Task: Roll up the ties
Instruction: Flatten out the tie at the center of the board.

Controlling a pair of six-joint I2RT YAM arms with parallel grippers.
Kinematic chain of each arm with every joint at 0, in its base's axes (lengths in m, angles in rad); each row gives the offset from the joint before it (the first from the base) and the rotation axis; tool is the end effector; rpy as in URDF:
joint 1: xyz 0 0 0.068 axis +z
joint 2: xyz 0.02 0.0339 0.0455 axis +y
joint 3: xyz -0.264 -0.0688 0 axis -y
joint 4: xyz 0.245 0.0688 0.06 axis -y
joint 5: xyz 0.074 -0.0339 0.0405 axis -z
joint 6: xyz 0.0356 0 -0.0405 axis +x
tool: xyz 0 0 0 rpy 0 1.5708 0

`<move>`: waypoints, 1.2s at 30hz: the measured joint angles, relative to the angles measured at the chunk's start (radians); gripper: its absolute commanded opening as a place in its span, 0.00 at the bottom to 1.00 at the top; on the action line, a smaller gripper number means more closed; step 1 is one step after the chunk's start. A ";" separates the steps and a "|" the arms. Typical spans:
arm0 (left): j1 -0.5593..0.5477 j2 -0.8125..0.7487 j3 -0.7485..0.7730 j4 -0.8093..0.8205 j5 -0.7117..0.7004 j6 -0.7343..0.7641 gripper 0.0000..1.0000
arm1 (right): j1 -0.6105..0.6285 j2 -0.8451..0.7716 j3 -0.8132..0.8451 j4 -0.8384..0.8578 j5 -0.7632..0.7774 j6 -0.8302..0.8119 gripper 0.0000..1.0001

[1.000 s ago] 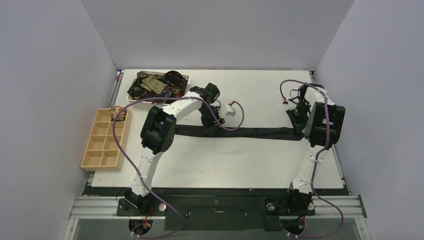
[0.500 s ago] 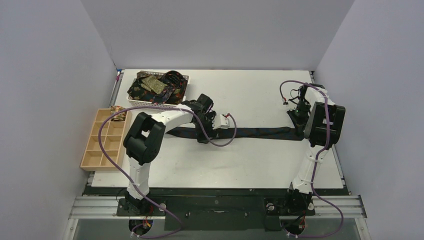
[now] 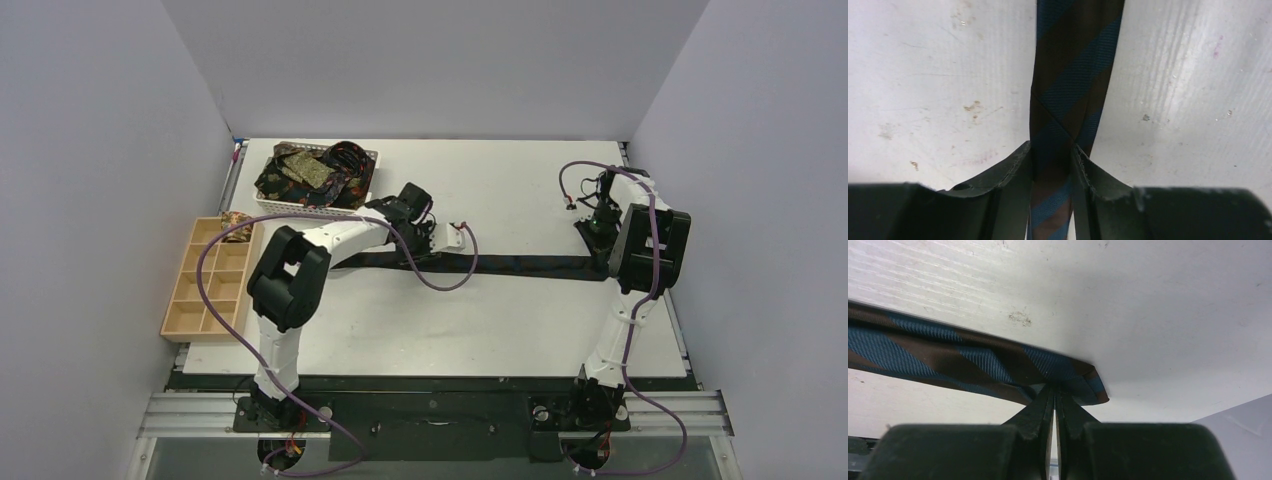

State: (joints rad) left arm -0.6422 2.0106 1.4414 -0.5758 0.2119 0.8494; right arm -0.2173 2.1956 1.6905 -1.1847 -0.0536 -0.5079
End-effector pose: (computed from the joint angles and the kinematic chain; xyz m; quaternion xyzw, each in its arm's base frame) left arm 0.3287 -0.2552 0.1718 0.6759 0.6988 -0.0811 0.2197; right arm 0.3957 -0.0854 0.1528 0.1429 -0.9876 -0.0461 0.0461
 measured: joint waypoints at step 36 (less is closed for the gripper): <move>0.335 -0.512 -0.189 0.219 0.212 -0.832 0.96 | 0.094 -0.090 0.346 -0.044 -0.108 -0.187 0.62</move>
State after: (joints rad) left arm -0.3077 1.4990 1.2526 -0.3573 0.4236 0.0170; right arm -0.1230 2.1059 2.0361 -1.2285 -0.1619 -0.6949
